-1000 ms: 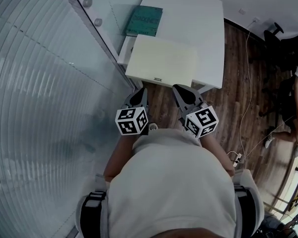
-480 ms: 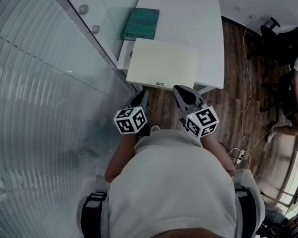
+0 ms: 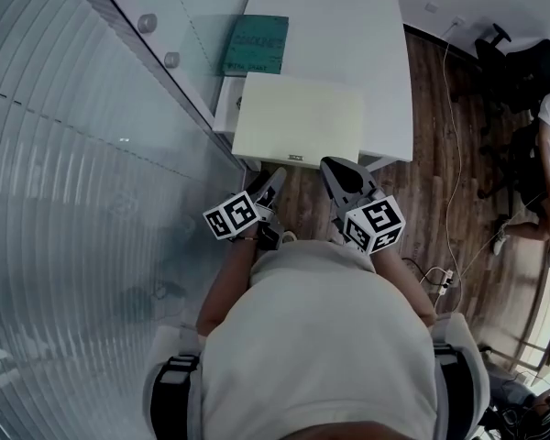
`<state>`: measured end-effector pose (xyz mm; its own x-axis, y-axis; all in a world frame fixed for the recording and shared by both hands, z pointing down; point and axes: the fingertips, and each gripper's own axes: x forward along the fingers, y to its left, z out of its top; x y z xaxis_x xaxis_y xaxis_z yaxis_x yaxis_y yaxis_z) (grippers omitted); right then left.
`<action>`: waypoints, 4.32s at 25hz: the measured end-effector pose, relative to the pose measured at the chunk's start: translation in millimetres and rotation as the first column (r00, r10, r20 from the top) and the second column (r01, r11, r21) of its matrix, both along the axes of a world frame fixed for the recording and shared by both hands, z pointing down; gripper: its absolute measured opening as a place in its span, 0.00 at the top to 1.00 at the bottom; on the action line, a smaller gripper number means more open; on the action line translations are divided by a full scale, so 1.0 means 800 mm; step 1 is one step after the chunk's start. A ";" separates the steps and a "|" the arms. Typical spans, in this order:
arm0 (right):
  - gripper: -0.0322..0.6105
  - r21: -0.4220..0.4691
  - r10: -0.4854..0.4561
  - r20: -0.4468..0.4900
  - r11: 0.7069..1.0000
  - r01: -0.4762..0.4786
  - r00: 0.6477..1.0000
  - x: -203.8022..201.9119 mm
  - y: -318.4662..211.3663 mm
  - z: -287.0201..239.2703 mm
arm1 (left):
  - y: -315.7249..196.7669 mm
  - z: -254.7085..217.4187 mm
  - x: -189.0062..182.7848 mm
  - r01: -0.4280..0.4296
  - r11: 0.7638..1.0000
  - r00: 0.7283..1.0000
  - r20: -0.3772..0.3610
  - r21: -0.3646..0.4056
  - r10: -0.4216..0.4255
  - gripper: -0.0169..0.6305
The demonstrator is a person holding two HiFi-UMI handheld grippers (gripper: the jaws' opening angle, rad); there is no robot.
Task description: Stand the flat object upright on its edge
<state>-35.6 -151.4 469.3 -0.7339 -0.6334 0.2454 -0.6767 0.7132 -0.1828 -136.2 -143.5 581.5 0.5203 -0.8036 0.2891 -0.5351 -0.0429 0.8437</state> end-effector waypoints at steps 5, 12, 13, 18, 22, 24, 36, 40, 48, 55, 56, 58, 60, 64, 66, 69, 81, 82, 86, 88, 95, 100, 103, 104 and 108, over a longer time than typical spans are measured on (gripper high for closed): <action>0.92 0.000 0.016 -0.008 1.000 -0.016 1.000 0.008 0.002 -0.001 | -0.014 0.021 -0.005 0.075 0.996 0.981 -0.176 -0.043 -0.081 0.52; 0.92 0.005 0.021 -0.001 1.000 -0.021 1.000 0.014 0.003 -0.006 | -0.030 0.059 -0.016 0.157 0.981 0.939 -0.290 -0.117 -0.184 0.51; 0.92 0.002 0.020 -0.001 1.000 -0.020 1.000 0.015 0.002 -0.005 | -0.032 0.059 -0.017 0.170 0.978 0.925 -0.322 -0.117 -0.199 0.51; 0.92 -0.015 0.003 0.000 1.000 -0.003 1.000 0.017 -0.001 0.001 | -0.042 0.058 -0.017 0.188 0.977 0.896 -0.389 -0.106 -0.214 0.47; 0.92 -0.017 -0.009 -0.004 1.000 0.009 1.000 0.021 -0.011 0.002 | -0.050 0.058 -0.019 0.218 0.970 0.882 -0.403 -0.111 -0.244 0.45; 0.92 -0.019 -0.010 -0.002 1.000 0.010 1.000 0.023 -0.017 0.002 | -0.053 0.062 -0.019 0.230 0.965 0.882 -0.393 -0.124 -0.260 0.45; 0.92 -0.033 -0.011 -0.015 0.999 0.011 1.000 0.044 -0.031 0.013 | -0.090 0.078 -0.010 0.292 0.942 0.840 -0.426 -0.166 -0.336 0.44; 0.92 -0.036 -0.008 -0.023 0.999 0.007 1.000 0.052 -0.036 0.016 | -0.104 0.079 -0.005 0.308 0.935 0.832 -0.427 -0.177 -0.354 0.44; 0.92 -0.048 -0.006 -0.029 0.999 0.005 1.000 0.062 -0.040 0.022 | -0.111 0.084 -0.005 0.331 0.925 0.825 -0.419 -0.187 -0.380 0.44; 0.92 -0.048 -0.011 -0.031 0.999 0.009 0.999 0.062 -0.038 0.025 | -0.111 0.081 -0.005 0.322 0.929 0.828 -0.421 -0.183 -0.370 0.44; 0.92 -0.047 -0.011 -0.030 0.999 0.010 0.999 0.061 -0.037 0.025 | -0.110 0.080 -0.005 0.321 0.930 0.828 -0.423 -0.181 -0.368 0.44; 0.92 -0.047 -0.011 -0.026 0.999 0.010 1.000 0.058 -0.036 0.026 | -0.105 0.081 -0.006 0.325 0.929 0.826 -0.425 -0.179 -0.370 0.45; 0.92 -0.047 -0.012 -0.022 0.999 0.011 1.000 0.058 -0.034 0.024 | -0.099 0.080 -0.005 0.327 0.928 0.824 -0.427 -0.178 -0.373 0.46; 0.92 -0.050 -0.018 -0.016 0.999 0.017 1.000 0.061 -0.023 0.018 | -0.082 0.071 -0.001 0.323 0.930 0.827 -0.424 -0.178 -0.368 0.47; 0.92 -0.051 -0.023 -0.013 0.998 0.022 1.000 0.058 -0.019 0.020 | -0.077 0.071 -0.004 0.325 0.929 0.829 -0.420 -0.176 -0.370 0.48; 0.92 -0.048 -0.027 -0.011 0.999 0.027 1.000 0.053 -0.015 0.023 | -0.072 0.070 -0.009 0.331 0.928 0.830 -0.415 -0.172 -0.373 0.49; 0.92 -0.048 -0.034 -0.002 0.998 0.034 0.999 0.047 0.007 0.022 | -0.057 0.026 -0.015 0.323 0.943 0.883 -0.334 -0.077 -0.330 0.54; 0.92 -0.047 -0.034 0.000 0.998 0.034 0.999 0.046 0.008 0.021 | -0.057 0.023 -0.016 0.324 0.944 0.884 -0.333 -0.070 -0.328 0.54; 0.92 -0.047 -0.032 0.005 0.998 0.032 0.999 0.046 0.010 0.020 | -0.058 0.009 -0.021 0.326 0.945 0.893 -0.314 -0.043 -0.322 0.55; 0.92 -0.048 -0.031 0.007 0.998 0.031 0.999 0.047 0.011 0.020 | -0.060 0.001 -0.023 0.324 0.946 0.903 -0.291 -0.023 -0.316 0.55; 0.92 -0.044 -0.023 0.018 0.999 0.024 1.000 0.048 0.011 0.018 | -0.070 -0.031 -0.027 0.320 0.946 0.921 -0.248 0.041 -0.301 0.55; 0.92 -0.047 -0.019 0.023 0.999 0.020 1.000 0.050 0.014 0.020 | -0.081 -0.054 -0.029 0.296 0.950 0.948 -0.149 0.095 -0.280 0.55; 0.92 -0.050 -0.015 0.026 0.999 0.017 1.000 0.053 0.014 0.021 | -0.089 -0.070 -0.028 0.268 0.954 0.963 -0.062 0.132 -0.262 0.55; 0.92 -0.050 -0.014 0.027 0.999 0.015 1.000 0.054 0.014 0.021 | -0.092 -0.075 -0.028 0.260 0.955 0.966 -0.030 0.146 -0.258 0.55; 0.92 -0.052 -0.006 0.033 0.999 0.008 0.999 0.057 0.013 0.021 | -0.101 -0.095 -0.027 0.230 0.953 0.965 0.082 0.198 -0.250 0.55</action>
<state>10.3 -140.8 486.5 -0.7465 -0.6153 0.2532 -0.6647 0.7070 -0.2417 -158.0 -224.3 505.5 0.2804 -0.9454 0.1661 -0.6338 -0.0524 0.7717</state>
